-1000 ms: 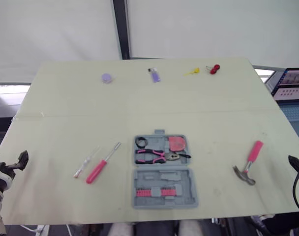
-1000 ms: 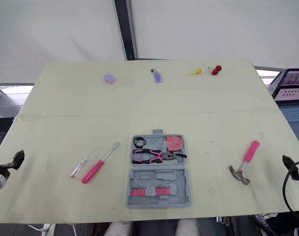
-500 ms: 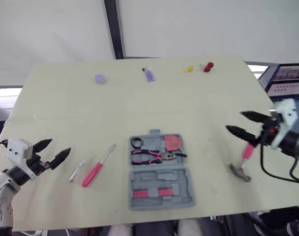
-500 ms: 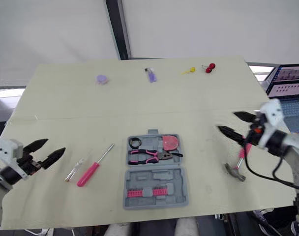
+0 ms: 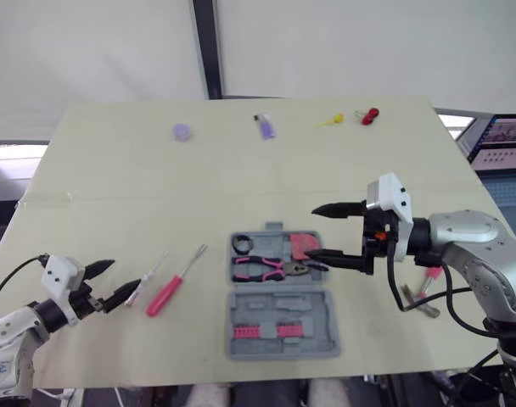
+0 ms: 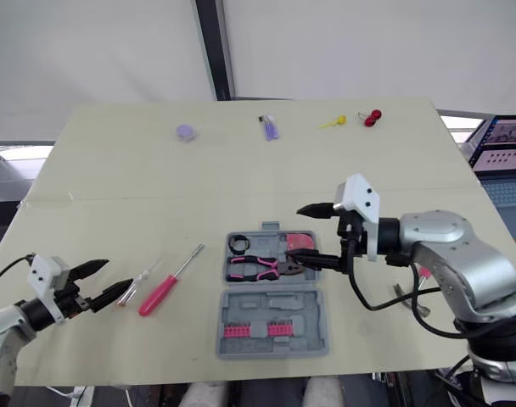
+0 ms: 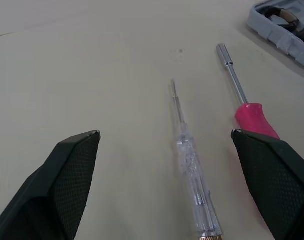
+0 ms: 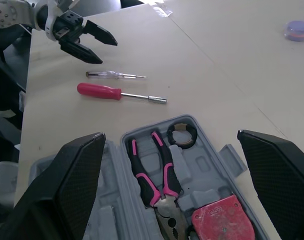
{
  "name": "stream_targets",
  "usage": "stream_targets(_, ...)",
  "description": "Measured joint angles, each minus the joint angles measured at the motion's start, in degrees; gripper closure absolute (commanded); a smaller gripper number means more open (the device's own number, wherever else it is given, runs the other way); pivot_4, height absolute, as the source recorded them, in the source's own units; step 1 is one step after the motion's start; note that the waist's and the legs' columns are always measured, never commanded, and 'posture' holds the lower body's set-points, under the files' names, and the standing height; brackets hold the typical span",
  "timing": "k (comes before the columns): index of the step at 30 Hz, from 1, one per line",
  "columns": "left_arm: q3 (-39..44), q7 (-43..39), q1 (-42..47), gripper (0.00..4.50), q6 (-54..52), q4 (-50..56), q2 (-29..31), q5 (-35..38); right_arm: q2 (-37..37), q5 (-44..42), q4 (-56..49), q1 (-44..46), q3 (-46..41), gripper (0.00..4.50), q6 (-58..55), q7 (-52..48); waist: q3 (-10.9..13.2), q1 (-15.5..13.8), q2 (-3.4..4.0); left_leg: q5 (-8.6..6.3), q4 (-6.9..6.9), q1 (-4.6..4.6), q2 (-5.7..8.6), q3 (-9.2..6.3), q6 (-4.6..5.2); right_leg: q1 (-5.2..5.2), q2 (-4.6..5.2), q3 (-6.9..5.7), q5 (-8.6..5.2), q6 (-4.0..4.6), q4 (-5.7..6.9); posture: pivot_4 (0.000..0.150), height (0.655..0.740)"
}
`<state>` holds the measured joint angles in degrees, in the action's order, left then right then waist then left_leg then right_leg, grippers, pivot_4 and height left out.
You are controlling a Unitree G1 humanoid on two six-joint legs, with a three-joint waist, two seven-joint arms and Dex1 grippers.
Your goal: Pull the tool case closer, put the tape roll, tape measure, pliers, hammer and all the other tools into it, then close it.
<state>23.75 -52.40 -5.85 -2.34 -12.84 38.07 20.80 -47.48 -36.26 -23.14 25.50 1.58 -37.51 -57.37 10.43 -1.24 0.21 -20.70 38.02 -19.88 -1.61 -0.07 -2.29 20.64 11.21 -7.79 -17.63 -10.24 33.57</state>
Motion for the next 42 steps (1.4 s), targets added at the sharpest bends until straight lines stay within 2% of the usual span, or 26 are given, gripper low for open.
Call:
stream_targets(6, -2.0, 1.5, 1.7, 0.00, 6.3, -4.8, -2.2, -2.0, 0.7, 0.8, 0.1, 1.0, 0.4, 0.04, 0.0, -0.2, 0.0, 0.0, -0.04, 0.00, 0.00, 0.01, 0.00, 0.03, 0.00, 0.00, 0.00, 0.00, 0.00, 0.00, 0.01, 0.150, 0.7400)
stream_targets(16, -4.9, 2.9, 2.8, 0.00, 10.8, -10.0, -3.2, -4.8, 0.7, 2.3, -0.8, 1.0, 0.8, 0.04, 0.2, -1.3, 0.0, 0.1, -0.07, 0.00, 0.00, 0.03, -0.01, 0.04, 0.00, 0.01, 0.00, 0.01, 0.01, 0.00, 0.03, 0.150, 0.7400)
stream_targets(42, -6.7, 4.7, 3.2, 0.00, 16.0, -13.3, -3.2, -5.7, -0.8, 3.0, -3.8, 0.8, 2.2, 0.04, 1.0, -4.6, -0.1, 0.0, -0.07, 0.00, -0.01, 0.18, -0.01, 0.14, 0.00, -0.03, 0.01, 0.10, 0.01, 0.00, 0.11, 0.150, 0.7400)
